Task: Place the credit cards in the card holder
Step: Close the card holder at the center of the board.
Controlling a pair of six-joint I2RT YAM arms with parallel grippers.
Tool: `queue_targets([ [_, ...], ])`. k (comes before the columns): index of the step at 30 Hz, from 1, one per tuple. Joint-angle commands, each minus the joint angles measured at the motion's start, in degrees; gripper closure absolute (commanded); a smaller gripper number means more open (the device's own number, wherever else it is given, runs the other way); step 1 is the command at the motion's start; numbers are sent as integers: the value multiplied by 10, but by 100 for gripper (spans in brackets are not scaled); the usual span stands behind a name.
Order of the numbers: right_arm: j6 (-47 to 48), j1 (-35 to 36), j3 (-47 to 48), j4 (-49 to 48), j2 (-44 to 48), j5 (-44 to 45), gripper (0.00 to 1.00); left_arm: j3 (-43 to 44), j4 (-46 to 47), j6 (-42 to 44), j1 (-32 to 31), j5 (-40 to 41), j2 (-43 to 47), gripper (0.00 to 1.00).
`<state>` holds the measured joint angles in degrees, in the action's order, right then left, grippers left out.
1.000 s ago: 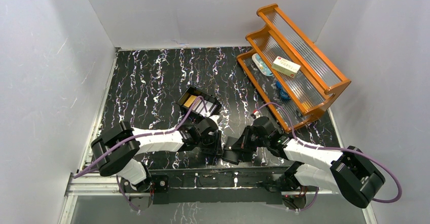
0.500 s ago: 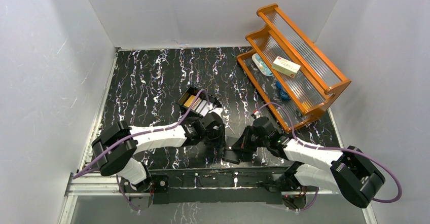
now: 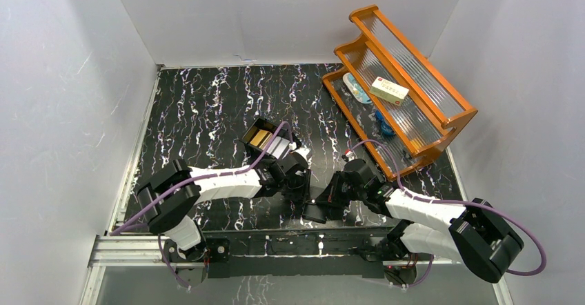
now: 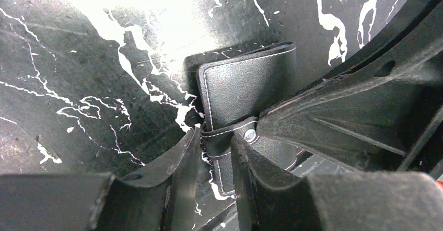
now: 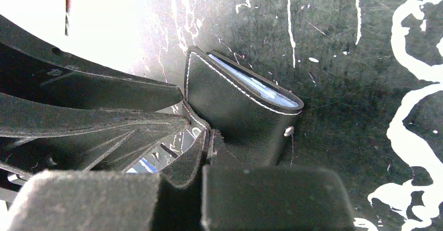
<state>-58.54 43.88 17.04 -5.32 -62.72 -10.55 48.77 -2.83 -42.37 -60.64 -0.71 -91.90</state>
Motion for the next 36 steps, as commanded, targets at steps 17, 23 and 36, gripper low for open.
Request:
queue_targets([
  [17,5,-2,64,54,3,-1,90,-1,-9,19,-3,10,-32,79],
  [23,4,-2,66,52,-7,-3,87,-1,-10,18,-3,12,-32,79],
  [36,6,-3,74,49,-19,-5,80,4,-13,18,-3,11,-39,79],
])
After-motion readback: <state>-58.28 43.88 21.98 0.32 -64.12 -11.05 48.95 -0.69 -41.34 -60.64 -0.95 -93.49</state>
